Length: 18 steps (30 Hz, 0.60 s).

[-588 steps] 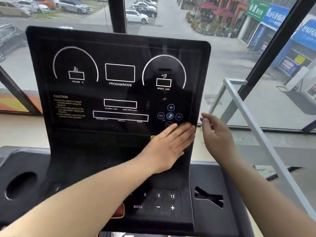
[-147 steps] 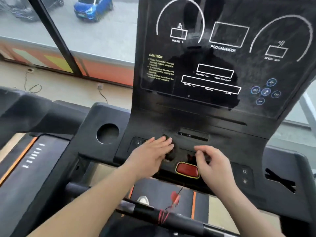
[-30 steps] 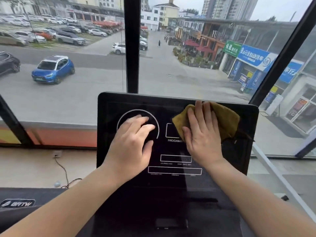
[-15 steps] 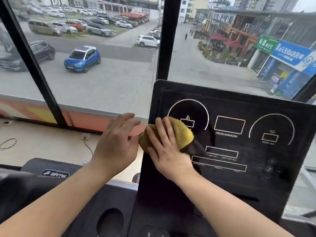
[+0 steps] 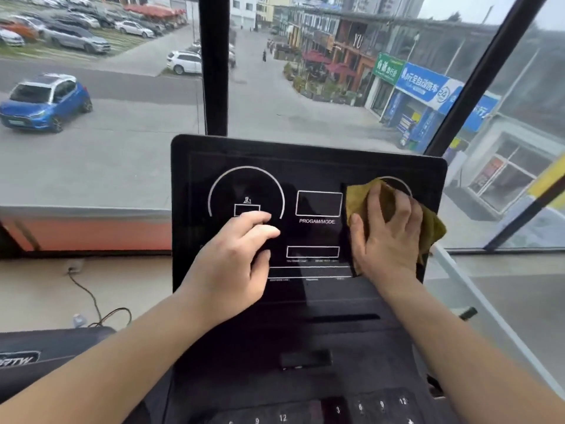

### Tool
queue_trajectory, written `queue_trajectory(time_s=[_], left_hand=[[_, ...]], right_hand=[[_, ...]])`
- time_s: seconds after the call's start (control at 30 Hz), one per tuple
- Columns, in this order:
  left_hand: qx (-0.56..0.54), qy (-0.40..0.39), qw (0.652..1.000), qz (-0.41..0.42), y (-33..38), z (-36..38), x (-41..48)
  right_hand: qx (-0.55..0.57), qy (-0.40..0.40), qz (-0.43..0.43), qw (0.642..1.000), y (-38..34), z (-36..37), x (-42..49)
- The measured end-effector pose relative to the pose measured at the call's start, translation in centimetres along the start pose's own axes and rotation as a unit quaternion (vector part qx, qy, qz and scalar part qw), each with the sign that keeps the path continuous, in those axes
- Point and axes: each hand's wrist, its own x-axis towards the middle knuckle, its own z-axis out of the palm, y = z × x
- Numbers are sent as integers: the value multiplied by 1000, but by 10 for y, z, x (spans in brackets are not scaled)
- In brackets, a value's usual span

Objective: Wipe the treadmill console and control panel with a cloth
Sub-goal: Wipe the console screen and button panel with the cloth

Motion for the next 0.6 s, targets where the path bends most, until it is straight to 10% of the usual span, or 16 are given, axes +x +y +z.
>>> queue_trajectory(time_s=[0.13,0.3,0.6], left_hand=[[37,-17,998,40,7,20,9],[63,-41,994,85,15,47,-17],[6,-113,988,-106,-6,49,-107]], right_hand=[[-7,-14,-68,998,37,-2,11],[50,-24,77,995,34,23,-12],[105,-111,124,980,-75,45,-135]])
